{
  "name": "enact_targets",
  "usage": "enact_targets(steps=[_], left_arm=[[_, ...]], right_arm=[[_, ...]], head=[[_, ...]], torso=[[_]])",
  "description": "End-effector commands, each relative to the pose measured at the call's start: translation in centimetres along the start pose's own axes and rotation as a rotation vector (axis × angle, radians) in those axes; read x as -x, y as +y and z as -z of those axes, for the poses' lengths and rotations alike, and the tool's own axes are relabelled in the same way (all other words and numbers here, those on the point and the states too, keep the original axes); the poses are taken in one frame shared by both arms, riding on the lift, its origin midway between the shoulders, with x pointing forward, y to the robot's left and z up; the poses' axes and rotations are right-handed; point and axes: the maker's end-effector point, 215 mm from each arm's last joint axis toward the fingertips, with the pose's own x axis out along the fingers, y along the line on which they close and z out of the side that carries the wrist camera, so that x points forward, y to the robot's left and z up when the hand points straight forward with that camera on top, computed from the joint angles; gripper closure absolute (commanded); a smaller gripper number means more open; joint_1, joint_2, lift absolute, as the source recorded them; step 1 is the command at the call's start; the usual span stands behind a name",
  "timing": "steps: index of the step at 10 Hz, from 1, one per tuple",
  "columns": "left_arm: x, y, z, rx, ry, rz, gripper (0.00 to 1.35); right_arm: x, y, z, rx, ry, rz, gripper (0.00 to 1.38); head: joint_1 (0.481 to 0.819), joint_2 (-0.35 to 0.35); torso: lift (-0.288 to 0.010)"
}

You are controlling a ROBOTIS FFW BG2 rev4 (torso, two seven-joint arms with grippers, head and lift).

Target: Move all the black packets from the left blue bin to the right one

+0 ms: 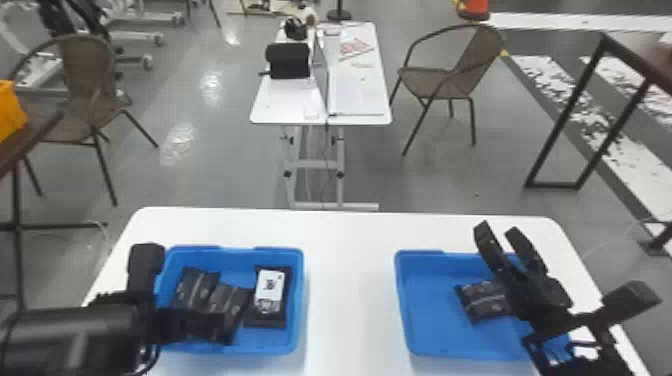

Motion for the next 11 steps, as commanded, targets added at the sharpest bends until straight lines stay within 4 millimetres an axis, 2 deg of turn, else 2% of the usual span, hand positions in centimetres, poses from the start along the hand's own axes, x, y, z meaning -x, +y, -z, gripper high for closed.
enact_targets(steps=[1,2,4,6,7,8,9,11], left_arm=[[-0.3,1.0,0.5,-0.022,0.042,-0.048,0.43],[-1.2,1.1,0.8,-0.017,0.043,-0.035,0.43],[-3.0,0.0,1.2,-0.018,0.067,0.000,0.43],[-3.8,1.0,1.5,-0.024,0.093,-0.034,0.46],[-4.7,1.0,2.0,-0.005,0.101,-0.011,0.66],[-4.7,1.7,1.4,-0.063,0.096,-0.028,1.16],[-4.7,2.2,-0.1,-0.111,0.058,-0.040,1.20],[-4.4,2.2,-0.4,-0.152,0.029,0.009,1.21]], right_arm=[[0.0,0.1,0.2,-0.005,0.002,-0.001,0.30],[0.0,0.2,0.4,-0.008,0.005,-0.004,0.30],[0.0,0.4,0.5,-0.018,0.003,-0.009,0.30],[0.0,0.5,0.6,-0.022,0.004,-0.015,0.30],[0.0,0.6,0.8,-0.029,0.009,-0.018,0.30],[-0.2,0.9,1.1,-0.038,0.012,-0.025,0.30],[-0.2,1.0,1.2,-0.047,0.011,-0.028,0.30],[-0.1,1.2,1.4,-0.056,0.012,-0.033,0.30]], head=[[0.695,0.001],[0.695,0.012],[0.695,0.018],[0.695,0.007],[0.695,0.009],[0.695,0.013],[0.695,0.017],[0.695,0.029]], torso=[[0.000],[0.000],[0.000],[0.000],[0.000],[0.000],[0.000],[0.000]])
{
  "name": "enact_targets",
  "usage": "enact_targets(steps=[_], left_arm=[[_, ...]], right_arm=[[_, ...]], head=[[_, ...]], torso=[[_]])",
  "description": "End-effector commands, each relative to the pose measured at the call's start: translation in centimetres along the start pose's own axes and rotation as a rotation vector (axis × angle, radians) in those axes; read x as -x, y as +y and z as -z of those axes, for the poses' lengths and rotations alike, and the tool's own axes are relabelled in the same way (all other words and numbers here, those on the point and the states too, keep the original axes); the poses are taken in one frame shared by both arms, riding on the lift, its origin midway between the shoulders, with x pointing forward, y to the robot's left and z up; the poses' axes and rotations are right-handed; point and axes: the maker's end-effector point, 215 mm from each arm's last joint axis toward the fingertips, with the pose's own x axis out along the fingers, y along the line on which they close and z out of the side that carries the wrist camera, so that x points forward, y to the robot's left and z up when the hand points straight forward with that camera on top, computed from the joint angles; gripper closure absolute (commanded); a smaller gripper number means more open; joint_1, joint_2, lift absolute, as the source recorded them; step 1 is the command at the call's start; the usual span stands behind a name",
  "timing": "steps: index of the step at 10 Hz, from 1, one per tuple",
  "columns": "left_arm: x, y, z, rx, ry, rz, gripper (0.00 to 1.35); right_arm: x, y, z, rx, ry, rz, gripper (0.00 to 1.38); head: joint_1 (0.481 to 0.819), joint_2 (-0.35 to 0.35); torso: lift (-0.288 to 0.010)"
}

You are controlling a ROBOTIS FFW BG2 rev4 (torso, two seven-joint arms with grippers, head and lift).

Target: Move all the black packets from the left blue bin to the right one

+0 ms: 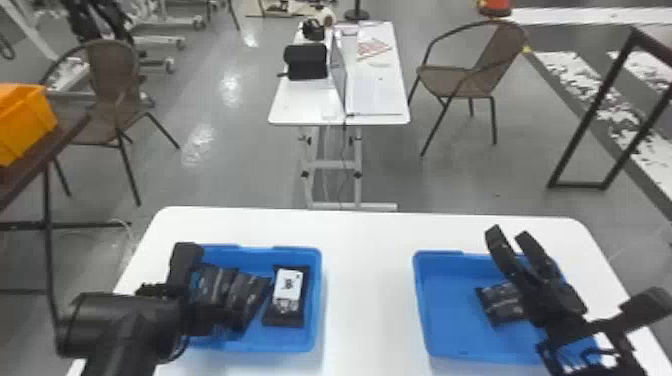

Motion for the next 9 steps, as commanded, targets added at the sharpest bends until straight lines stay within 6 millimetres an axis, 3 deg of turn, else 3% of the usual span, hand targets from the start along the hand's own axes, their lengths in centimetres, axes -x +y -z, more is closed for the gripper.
enact_targets(steps=[1,3,5,6,9], left_arm=[[0.9,0.1,-1.5,-0.063,-0.089,0.054,1.21],[4.0,-3.4,-3.9,-0.048,-0.331,0.210,1.21],[7.8,-9.2,-6.7,-0.084,-0.532,0.423,1.21],[9.0,-12.7,-7.9,-0.153,-0.562,0.548,1.21],[9.0,-19.5,-9.2,-0.316,-0.500,0.791,1.21]], right_arm=[[-0.1,0.3,0.0,-0.002,0.000,-0.009,0.30],[-0.1,1.1,0.3,-0.009,0.011,-0.033,0.30],[-0.3,2.7,1.0,-0.024,0.029,-0.074,0.30],[-1.2,4.6,1.8,-0.032,0.051,-0.135,0.30],[-4.2,9.6,2.9,-0.015,0.100,-0.273,0.30]], head=[[0.695,0.029],[0.695,0.024],[0.695,0.004],[0.695,-0.018],[0.695,-0.044]], torso=[[0.000],[0.000],[0.000],[0.000],[0.000]])
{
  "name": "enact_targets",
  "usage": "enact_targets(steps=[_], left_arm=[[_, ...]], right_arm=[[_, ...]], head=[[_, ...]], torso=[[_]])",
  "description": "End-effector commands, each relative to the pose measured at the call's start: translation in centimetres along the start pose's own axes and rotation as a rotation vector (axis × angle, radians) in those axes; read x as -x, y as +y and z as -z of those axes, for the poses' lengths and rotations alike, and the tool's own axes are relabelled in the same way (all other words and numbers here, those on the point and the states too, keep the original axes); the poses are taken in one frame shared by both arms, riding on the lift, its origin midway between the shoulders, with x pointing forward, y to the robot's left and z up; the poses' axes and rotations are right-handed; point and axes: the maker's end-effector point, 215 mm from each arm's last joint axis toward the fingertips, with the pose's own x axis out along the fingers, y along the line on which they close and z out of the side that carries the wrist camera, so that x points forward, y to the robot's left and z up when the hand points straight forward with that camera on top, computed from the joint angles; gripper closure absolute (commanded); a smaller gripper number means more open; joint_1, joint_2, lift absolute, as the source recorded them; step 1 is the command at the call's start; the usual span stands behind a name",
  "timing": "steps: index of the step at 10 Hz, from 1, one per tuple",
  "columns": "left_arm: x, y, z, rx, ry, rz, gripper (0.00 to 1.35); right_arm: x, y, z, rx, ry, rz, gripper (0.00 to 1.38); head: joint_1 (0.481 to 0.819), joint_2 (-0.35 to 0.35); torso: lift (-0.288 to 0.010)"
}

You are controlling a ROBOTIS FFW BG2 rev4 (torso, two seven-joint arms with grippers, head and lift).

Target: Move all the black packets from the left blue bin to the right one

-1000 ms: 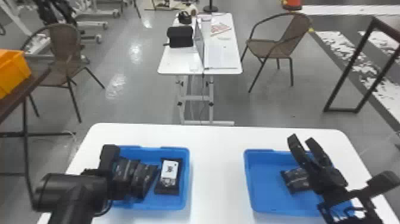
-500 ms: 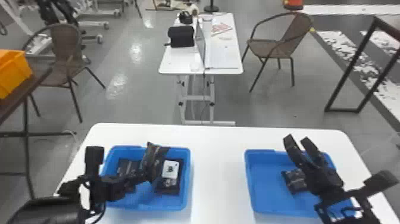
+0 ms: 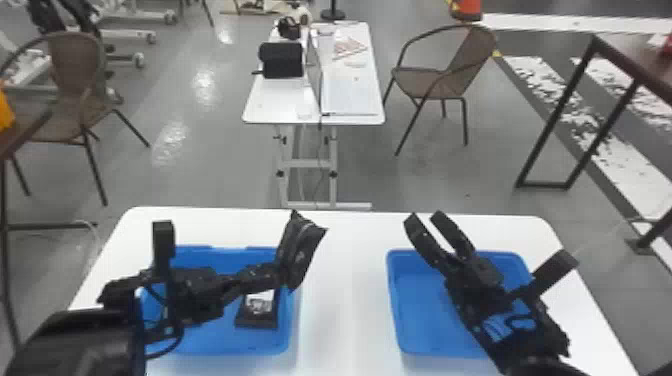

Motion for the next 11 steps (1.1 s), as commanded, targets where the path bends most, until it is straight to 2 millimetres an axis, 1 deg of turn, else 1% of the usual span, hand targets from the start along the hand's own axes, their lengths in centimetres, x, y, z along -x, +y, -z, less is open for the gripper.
enact_targets(steps=[1,2,4,5,6,7,8,9,10,11], left_arm=[[-2.8,-0.7,-1.1,-0.050,0.054,0.053,1.21],[-4.6,-1.3,-1.8,-0.068,0.061,0.082,1.21],[-7.8,-2.8,-3.6,-0.103,0.066,0.144,1.21],[-9.2,-3.6,-4.2,-0.116,0.078,0.172,1.21],[-10.2,-4.3,-4.9,-0.116,0.066,0.195,1.21],[-11.0,-5.3,-5.1,-0.117,0.062,0.218,1.21],[-11.2,-5.5,-4.9,-0.112,0.070,0.225,1.21],[-11.3,-5.5,-4.6,-0.103,0.073,0.226,1.21],[-11.3,-5.4,-4.7,-0.102,0.071,0.226,1.21],[-11.2,-5.3,-4.7,-0.099,0.069,0.221,1.21]], right_arm=[[-1.5,1.6,0.5,0.002,0.019,-0.046,0.30],[-2.0,2.5,0.8,-0.002,0.028,-0.068,0.30],[-2.8,4.1,2.4,-0.015,0.076,-0.104,0.30],[-3.2,4.7,3.0,-0.020,0.089,-0.119,0.30],[-3.8,5.2,3.6,-0.019,0.102,-0.133,0.30],[-4.3,5.0,4.0,-0.009,0.118,-0.133,0.30],[-4.9,4.8,4.0,-0.002,0.121,-0.134,0.30],[-5.3,4.8,3.9,-0.002,0.130,-0.140,0.41],[-5.4,4.9,3.8,0.007,0.128,-0.142,0.96],[-5.4,4.7,3.5,0.001,0.100,-0.119,1.22]], head=[[0.695,-0.048],[0.695,-0.052],[0.695,-0.063],[0.695,-0.070],[0.695,-0.077],[0.695,-0.082],[0.695,-0.085],[0.695,-0.091],[0.695,-0.091],[0.695,-0.091]], torso=[[0.000],[0.000],[0.000],[0.000],[0.000],[0.000],[0.000],[0.000],[0.000],[0.000]])
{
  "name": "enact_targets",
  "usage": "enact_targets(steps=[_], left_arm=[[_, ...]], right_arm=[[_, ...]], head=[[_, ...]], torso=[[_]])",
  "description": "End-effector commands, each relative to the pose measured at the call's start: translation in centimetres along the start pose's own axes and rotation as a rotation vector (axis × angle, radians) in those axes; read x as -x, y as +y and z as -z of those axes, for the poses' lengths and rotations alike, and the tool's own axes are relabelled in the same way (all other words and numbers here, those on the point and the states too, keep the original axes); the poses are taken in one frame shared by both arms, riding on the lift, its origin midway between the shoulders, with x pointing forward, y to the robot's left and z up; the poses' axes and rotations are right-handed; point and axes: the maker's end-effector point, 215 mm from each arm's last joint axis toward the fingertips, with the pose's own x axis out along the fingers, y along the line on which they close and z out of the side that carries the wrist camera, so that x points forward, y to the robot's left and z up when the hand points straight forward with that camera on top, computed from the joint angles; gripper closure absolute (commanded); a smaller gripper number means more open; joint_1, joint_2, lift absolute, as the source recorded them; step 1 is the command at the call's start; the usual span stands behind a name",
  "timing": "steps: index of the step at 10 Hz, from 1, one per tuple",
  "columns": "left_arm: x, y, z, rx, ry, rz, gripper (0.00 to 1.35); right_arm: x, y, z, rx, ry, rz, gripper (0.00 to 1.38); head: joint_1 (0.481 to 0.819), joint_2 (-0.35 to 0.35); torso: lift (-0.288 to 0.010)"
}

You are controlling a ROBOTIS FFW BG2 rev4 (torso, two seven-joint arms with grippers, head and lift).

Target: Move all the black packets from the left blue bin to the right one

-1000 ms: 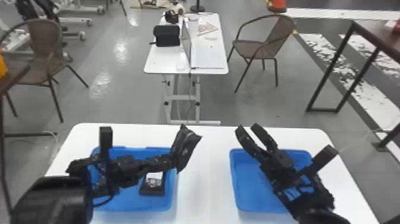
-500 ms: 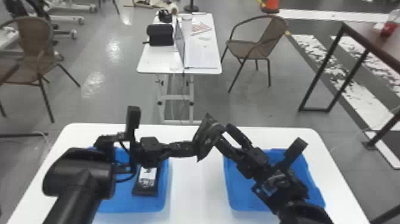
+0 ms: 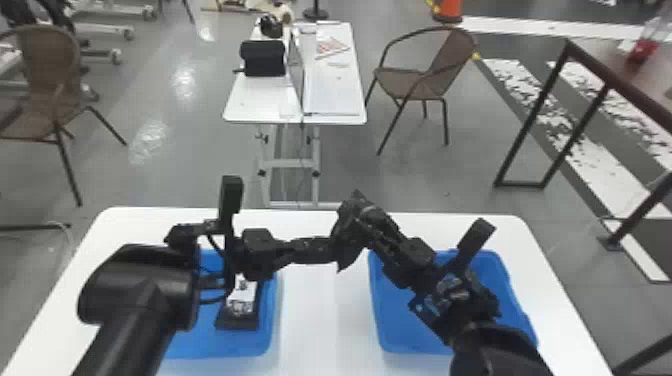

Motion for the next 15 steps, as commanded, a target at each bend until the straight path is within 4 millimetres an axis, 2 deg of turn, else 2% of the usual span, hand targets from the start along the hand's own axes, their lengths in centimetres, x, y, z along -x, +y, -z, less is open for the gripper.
enact_targets(steps=[1,3,4,5,6,7,8,9,11,12,13,14,15], left_arm=[[0.2,0.2,-0.1,0.003,-0.010,-0.010,1.21],[1.1,1.3,-0.5,0.007,-0.048,-0.053,1.16],[1.4,1.8,-0.6,0.023,-0.073,-0.075,0.97],[1.9,1.9,0.1,0.064,-0.095,-0.089,0.57],[3.0,2.3,1.4,0.101,-0.106,-0.122,0.18],[4.1,2.3,2.9,0.145,-0.115,-0.159,0.08],[5.4,2.1,3.8,0.192,-0.135,-0.193,0.14],[7.4,2.1,4.7,0.242,-0.151,-0.236,0.16],[11.2,3.9,6.5,0.314,-0.203,-0.404,0.17],[12.9,4.7,8.1,0.368,-0.221,-0.497,0.17],[14.6,5.6,9.8,0.399,-0.200,-0.579,0.17],[15.1,6.0,11.2,0.426,-0.158,-0.615,0.17],[15.4,6.5,11.9,0.426,-0.109,-0.638,0.17]], right_arm=[[0.3,0.1,0.2,-0.032,-0.026,0.012,1.23],[0.5,1.6,1.9,-0.082,-0.018,-0.016,1.28],[0.4,1.8,2.1,-0.118,-0.033,-0.014,1.28],[0.8,0.8,1.9,-0.137,-0.055,0.010,1.28],[2.0,-2.2,0.4,-0.125,-0.082,0.068,1.28],[3.8,-5.4,-0.7,-0.112,-0.095,0.127,1.28],[6.0,-8.6,-0.8,-0.086,-0.069,0.185,1.28],[8.1,-11.4,0.3,-0.078,-0.021,0.243,1.28],[12.9,-16.6,3.1,-0.106,0.043,0.388,1.26],[15.1,-18.8,5.0,-0.126,0.083,0.456,1.09],[17.0,-21.1,5.5,-0.094,0.125,0.530,0.51],[17.7,-22.2,3.6,-0.065,0.067,0.569,0.04],[17.5,-22.2,-0.2,-0.056,-0.072,0.581,0.05]], head=[[0.695,-0.091],[0.695,-0.084],[0.695,-0.072],[0.695,-0.059],[0.695,-0.056],[0.695,-0.061],[0.695,-0.080],[0.695,-0.105],[0.695,-0.133],[0.695,-0.135],[0.695,-0.137],[0.695,-0.140],[0.695,-0.149]], torso=[[0.000],[0.000],[0.000],[0.000],[0.000],[0.000],[0.000],[0.000],[0.000],[0.000],[0.000],[0.000],[0.000]])
